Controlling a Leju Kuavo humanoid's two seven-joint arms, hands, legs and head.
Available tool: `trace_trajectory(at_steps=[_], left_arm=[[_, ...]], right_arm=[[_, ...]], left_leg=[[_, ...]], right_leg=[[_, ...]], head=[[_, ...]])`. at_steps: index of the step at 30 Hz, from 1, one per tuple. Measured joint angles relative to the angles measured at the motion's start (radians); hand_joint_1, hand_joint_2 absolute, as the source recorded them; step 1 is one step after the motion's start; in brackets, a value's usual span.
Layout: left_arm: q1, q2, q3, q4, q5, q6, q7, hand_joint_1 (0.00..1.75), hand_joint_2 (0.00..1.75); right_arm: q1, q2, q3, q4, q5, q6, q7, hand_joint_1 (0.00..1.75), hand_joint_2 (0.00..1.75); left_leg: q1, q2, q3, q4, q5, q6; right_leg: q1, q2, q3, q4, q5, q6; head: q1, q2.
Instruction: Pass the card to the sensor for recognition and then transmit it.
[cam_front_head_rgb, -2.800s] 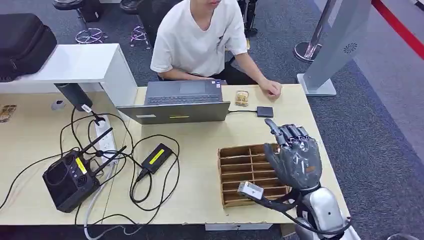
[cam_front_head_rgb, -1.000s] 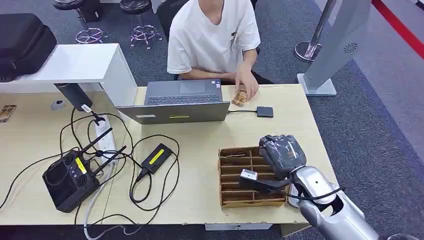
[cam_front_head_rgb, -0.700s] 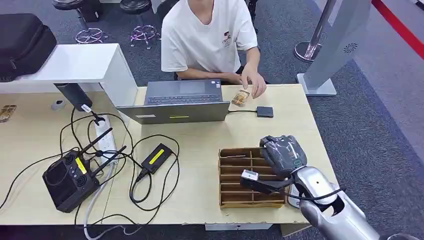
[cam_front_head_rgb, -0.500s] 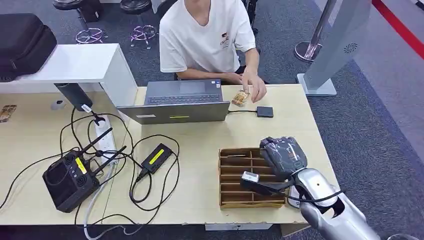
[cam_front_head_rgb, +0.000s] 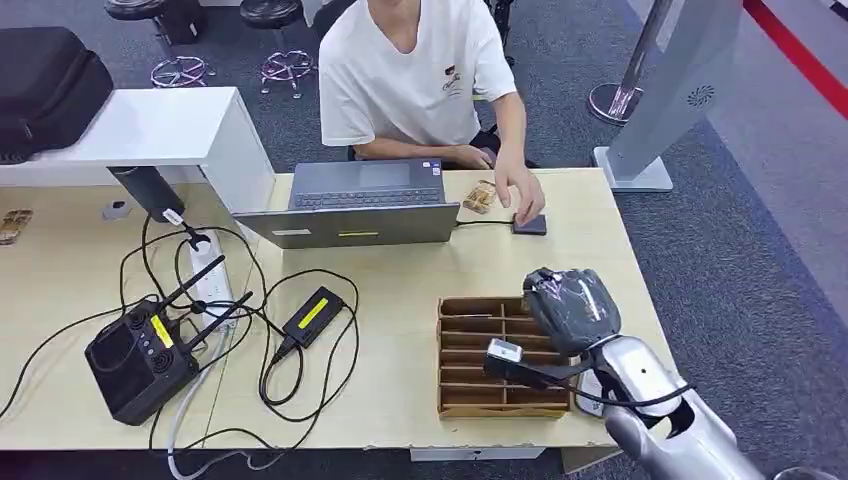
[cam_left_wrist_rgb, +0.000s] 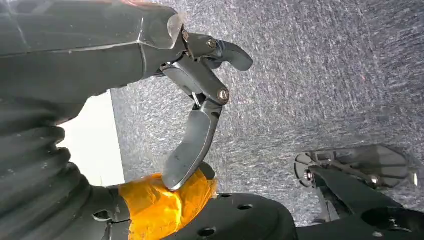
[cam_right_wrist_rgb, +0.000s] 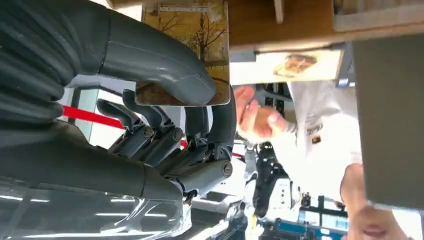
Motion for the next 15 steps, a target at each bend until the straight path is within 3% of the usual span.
trace_trajectory(at_steps=[15], left_arm=[[0.0, 0.0, 0.0, 0.0, 0.006, -0.009, 0.017, 0.0, 1.75]], right_arm=[[-0.084, -0.006, -0.003, -0.014, -0.011, 0.053, -0.011, 1.75, 1.75]], left_leg=[[0.0, 0.0, 0.0, 0.0, 0.0, 0.0]], right_leg=[[0.0, 0.0, 0.0, 0.0, 0.0, 0.0]], head=[[0.0, 0.0]])
